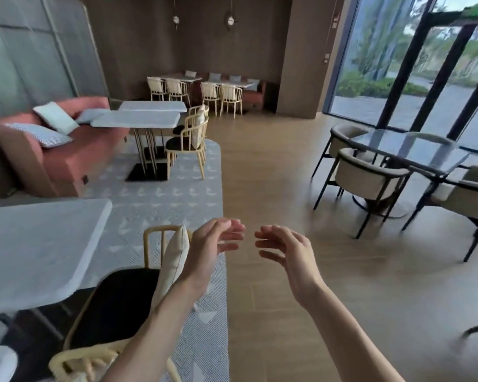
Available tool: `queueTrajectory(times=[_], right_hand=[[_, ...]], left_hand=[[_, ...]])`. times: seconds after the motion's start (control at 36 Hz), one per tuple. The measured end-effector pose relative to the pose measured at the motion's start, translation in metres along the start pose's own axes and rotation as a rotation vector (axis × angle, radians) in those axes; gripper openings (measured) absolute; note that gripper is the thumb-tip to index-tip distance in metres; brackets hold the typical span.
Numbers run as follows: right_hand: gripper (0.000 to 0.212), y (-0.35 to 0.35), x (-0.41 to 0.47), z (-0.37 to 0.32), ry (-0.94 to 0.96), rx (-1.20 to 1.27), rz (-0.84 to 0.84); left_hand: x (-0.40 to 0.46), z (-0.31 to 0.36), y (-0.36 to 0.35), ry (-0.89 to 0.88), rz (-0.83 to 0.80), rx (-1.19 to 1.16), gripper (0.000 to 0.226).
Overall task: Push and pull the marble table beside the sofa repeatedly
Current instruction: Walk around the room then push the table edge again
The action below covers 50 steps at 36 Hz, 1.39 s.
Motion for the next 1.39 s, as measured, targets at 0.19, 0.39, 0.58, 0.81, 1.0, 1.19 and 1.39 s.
queueTrajectory(times=[0.19, 0.39, 0.58, 0.81, 1.0, 1.19, 1.39], right_hand=[[0.025, 0.007, 0.181, -0.011, 0.057, -0.026, -0.136], [0.022, -0.02, 0.352, -0.059, 0.169, -0.057, -0.362], [0.021, -0.072, 0.492, -0.086, 0.193, -0.106, -0.537], [0.022, -0.145, 0.674, -0.057, 0.163, -0.151, -0.617], [0.022, -0.234, 0.829, -0.049, 0.101, -0.152, -0.649], [0.025, -0.349, 0.936, -0.037, 0.061, -0.129, -0.75], [0.029, -0.488, 1.016, 0.015, -0.009, -0.164, -0.956]], left_hand=[[0.144, -0.04, -0.004, -0.078, 0.139, 0.054, 0.031], [0.281, -0.043, 0.008, -0.211, 0.445, 0.032, 0.032], [0.401, -0.038, 0.035, -0.337, 0.602, 0.091, 0.027], [0.576, -0.088, 0.104, -0.391, 0.662, 0.104, 0.028], [0.736, -0.116, 0.165, -0.315, 0.689, 0.095, 0.03], [0.83, -0.112, 0.252, -0.321, 0.77, 0.107, 0.03], [0.879, -0.12, 0.371, -0.33, 0.983, 0.112, 0.026]])
Point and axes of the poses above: each hand's wrist, its own x-axis towards the middle knuckle, its own y-axis out of the back of the hand, z = x × y, the point moved 6 cm from there along x, towards the middle knuckle, and after that the axes turned 4 degrees about -y, right-handed, at the moved point
